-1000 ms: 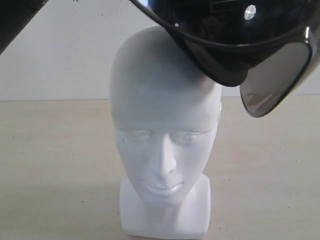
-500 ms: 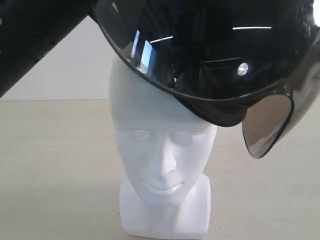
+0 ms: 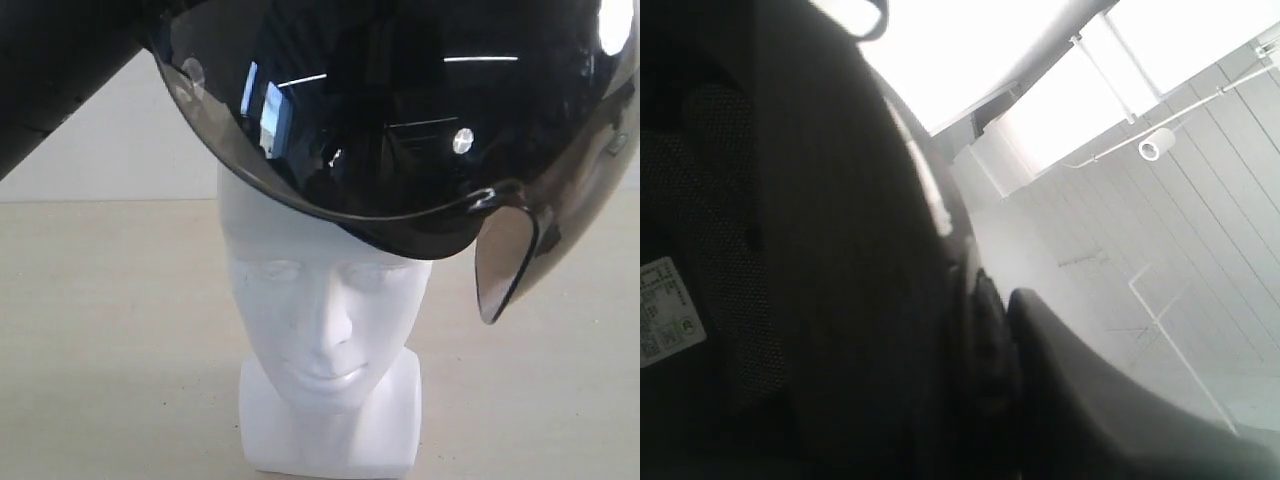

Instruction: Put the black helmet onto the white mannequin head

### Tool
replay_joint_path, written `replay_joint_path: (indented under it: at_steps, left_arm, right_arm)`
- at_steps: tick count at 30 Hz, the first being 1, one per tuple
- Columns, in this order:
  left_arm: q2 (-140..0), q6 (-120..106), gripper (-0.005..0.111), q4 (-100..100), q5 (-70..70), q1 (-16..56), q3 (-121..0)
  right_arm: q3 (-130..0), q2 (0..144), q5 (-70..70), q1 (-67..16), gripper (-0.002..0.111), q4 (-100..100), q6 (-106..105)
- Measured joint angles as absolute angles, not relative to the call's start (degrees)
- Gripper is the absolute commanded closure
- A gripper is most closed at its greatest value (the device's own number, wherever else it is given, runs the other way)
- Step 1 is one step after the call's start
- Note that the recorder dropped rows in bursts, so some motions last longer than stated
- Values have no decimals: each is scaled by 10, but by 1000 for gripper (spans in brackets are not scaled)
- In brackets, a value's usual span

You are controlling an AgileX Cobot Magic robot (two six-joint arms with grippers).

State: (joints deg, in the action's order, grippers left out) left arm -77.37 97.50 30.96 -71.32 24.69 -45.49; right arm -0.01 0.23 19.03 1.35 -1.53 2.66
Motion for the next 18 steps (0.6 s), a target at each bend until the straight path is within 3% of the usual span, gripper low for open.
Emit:
replay_joint_path:
  at_steps: [18]
  left_arm:
    - [-790,978,102,341,-720,219,-448]
  right_arm:
    - [0,2,190,13,108,-15,27]
